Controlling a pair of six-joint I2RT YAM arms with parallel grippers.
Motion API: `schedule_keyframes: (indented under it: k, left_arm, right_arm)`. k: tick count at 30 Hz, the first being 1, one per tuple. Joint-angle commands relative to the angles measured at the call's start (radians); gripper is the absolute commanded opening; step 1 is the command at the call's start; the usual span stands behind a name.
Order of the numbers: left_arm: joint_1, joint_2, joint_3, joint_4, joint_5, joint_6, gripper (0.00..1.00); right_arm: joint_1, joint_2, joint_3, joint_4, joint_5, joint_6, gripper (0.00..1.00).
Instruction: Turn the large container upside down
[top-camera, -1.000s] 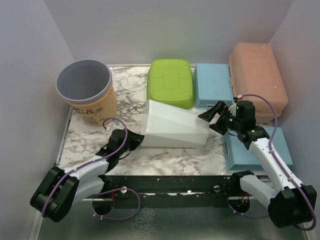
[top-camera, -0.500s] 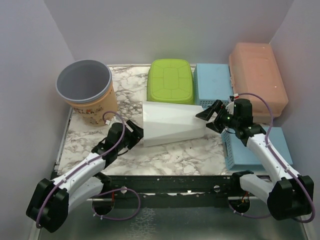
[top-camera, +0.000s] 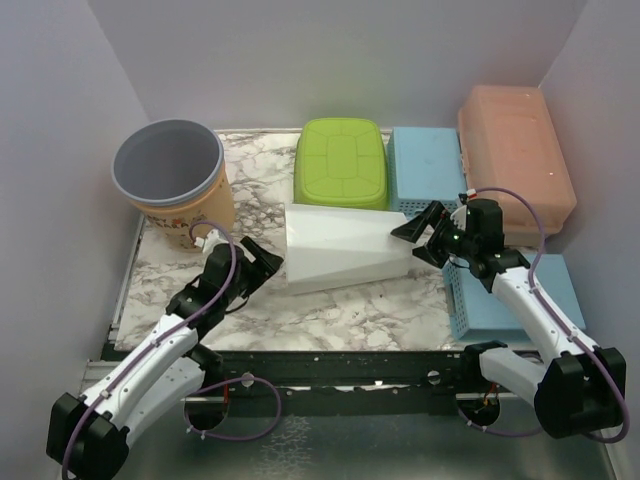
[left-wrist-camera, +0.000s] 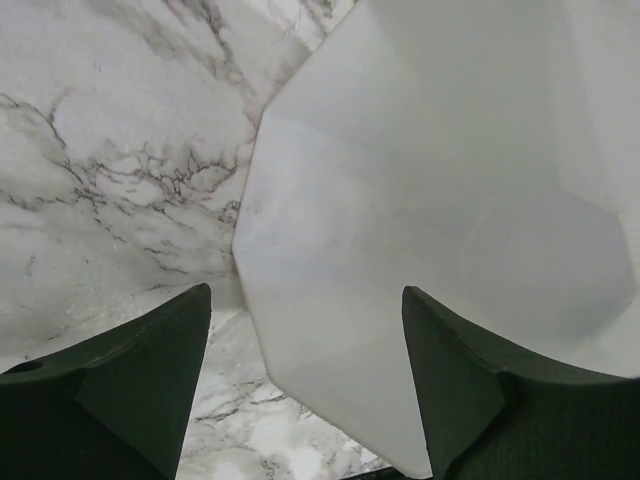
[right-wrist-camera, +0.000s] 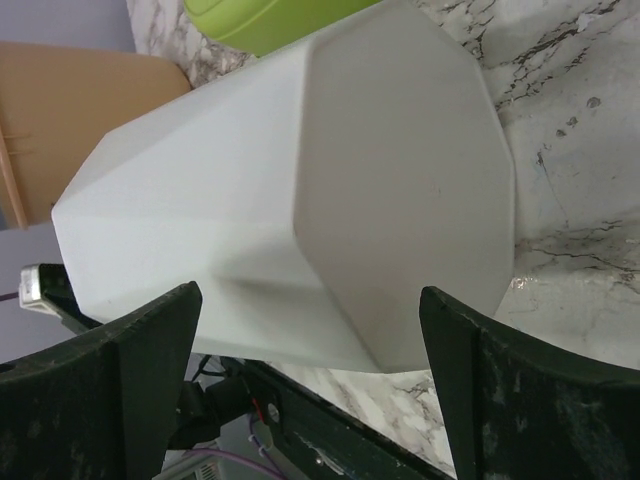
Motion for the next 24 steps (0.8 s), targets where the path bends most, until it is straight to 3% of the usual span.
schedule_keyframes:
  k: [1, 12, 22, 24]
  left_arm:
    - [-0.002, -0.044, 0.091, -0.104, -0.112, 0.044, 0.79]
    - [-0.001, -0.064, 0.315, -0.128, -0.15, 0.168, 0.86]
    - [-0.001, 0.1, 0.42, -0.07, 0.118, 0.311, 0.91]
    - [-0.001, 0.122, 0.423, -0.038, 0.176, 0.321, 0.91]
  right_arm:
    - [-0.004, 0.021, 0.026, -0.01, 0.026, -0.023, 0.95]
    - [-0.004, 0.043, 0.064, -0.005, 0.027, -0.038, 0.95]
    - [-0.005, 0.042, 0.039, 0.068, -0.042, -0.029, 0.94]
    - [-0.005, 0.045, 0.031, 0.073, -0.052, -0.025, 0.85]
